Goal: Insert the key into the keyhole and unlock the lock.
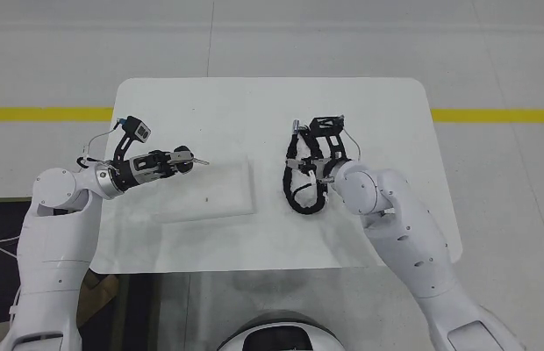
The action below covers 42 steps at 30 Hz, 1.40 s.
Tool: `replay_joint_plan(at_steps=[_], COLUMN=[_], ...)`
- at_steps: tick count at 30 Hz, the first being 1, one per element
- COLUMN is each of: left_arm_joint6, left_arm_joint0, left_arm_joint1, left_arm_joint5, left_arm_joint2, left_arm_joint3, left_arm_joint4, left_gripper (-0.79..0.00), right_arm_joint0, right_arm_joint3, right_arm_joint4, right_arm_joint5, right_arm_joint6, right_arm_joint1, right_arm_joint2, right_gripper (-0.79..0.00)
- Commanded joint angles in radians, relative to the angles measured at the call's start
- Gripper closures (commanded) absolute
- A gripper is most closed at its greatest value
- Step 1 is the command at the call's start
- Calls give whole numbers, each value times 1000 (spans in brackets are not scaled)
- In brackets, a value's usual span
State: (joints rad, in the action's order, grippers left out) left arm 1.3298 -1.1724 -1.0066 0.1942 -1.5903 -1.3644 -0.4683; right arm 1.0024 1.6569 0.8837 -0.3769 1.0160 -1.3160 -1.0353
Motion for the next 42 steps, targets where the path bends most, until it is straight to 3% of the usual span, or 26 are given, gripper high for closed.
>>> replay_joint_plan(at_steps=[1,7,15,19,22,24,25,26,39,40,41,42], left_arm_joint6=[0,0,0,0,0,0,0,0,0,0,0,0], left_arm_joint0=[0,0,0,0,0,0,0,0,0,0,0,0], left_arm_joint1=[0,0,0,0,0,0,0,0,0,0,0,0], left_arm_joint5=[0,0,0,0,0,0,0,0,0,0,0,0], left_arm_joint2=[0,0,0,0,0,0,0,0,0,0,0,0], left_arm_joint3=[0,0,0,0,0,0,0,0,0,0,0,0], left_arm_joint4=[0,0,0,0,0,0,0,0,0,0,0,0], left_gripper=[0,0,0,0,0,0,0,0,0,0,0,0], right_arm_joint0=[-80,-308,-468,-501,-516,-524,-527,-531,-568,-570,-572,-572], right_arm_joint3=[-58,-326,-597,-690,-753,-790,-808,-825,-1014,-1023,-1029,-1035], right_arm_joint4=[-44,-72,-63,-42,-46,-38,-36,-30,58,65,81,101], right_arm_joint5=[-48,-130,-142,-137,-118,-110,-108,-108,-106,-101,-105,-115], right_arm_joint6=[49,121,145,131,111,96,90,84,36,33,17,3], right_arm_joint1=[-18,-99,-208,-251,-280,-299,-307,-316,-404,-409,-413,-418], right_arm_joint2=[22,153,262,277,271,269,267,265,219,214,211,211], right_gripper=[-785,-785,-748,-727,-613,-606,-477,-449,-382,-329,0,0])
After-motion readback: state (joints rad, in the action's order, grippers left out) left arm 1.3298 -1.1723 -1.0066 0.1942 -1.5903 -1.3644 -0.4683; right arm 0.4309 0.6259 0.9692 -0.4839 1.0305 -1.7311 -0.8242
